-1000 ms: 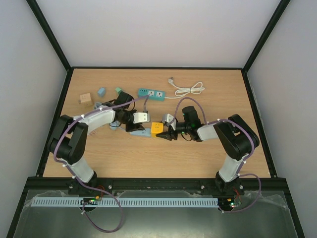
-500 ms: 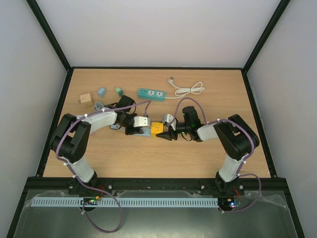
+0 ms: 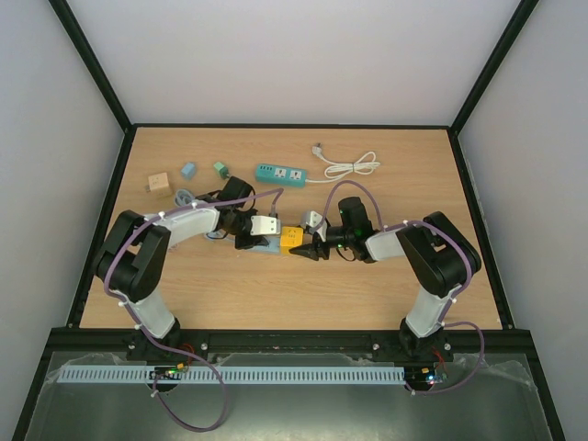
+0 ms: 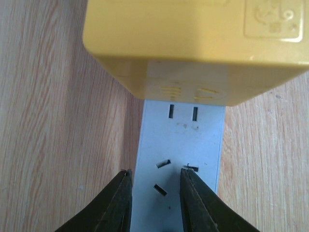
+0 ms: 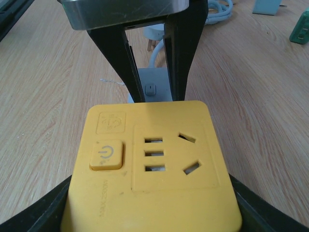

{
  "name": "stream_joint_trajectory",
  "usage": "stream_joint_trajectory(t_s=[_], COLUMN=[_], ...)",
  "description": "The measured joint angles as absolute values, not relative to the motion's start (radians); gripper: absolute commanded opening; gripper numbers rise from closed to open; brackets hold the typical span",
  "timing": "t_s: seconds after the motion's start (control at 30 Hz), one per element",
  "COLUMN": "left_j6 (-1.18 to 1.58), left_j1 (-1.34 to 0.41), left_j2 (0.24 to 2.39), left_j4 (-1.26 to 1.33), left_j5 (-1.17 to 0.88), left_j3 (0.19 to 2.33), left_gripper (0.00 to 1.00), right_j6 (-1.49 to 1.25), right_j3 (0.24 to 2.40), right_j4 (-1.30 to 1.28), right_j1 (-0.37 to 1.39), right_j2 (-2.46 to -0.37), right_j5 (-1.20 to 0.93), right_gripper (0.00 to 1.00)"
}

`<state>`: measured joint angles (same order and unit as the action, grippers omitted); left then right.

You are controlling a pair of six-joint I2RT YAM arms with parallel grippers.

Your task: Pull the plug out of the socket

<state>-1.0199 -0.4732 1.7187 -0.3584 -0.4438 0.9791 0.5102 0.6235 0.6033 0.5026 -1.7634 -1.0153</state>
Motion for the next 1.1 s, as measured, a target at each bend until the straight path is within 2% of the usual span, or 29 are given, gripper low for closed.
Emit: stream_joint_trajectory(t_s=[0.6,1.1], left_j6=[-1.028,-1.029], left_j1=[-0.5,-0.517], left_j2=[1.721,1.73], left_j4=[-0.331,-0.314], left_j5=[-0.41,-0.422], left_j3=[0.976,0.979], left_gripper=[0.3,0.29], right_j6=[0.451,0.508], right_j3=[0.615,0.584], right_j4=[0.613,0.539], right_j1=[0.504,0.504], right_j2=[-1.753,-1.682], right_j5=[-1.003,-0.961], right_gripper=[0.01,0.01])
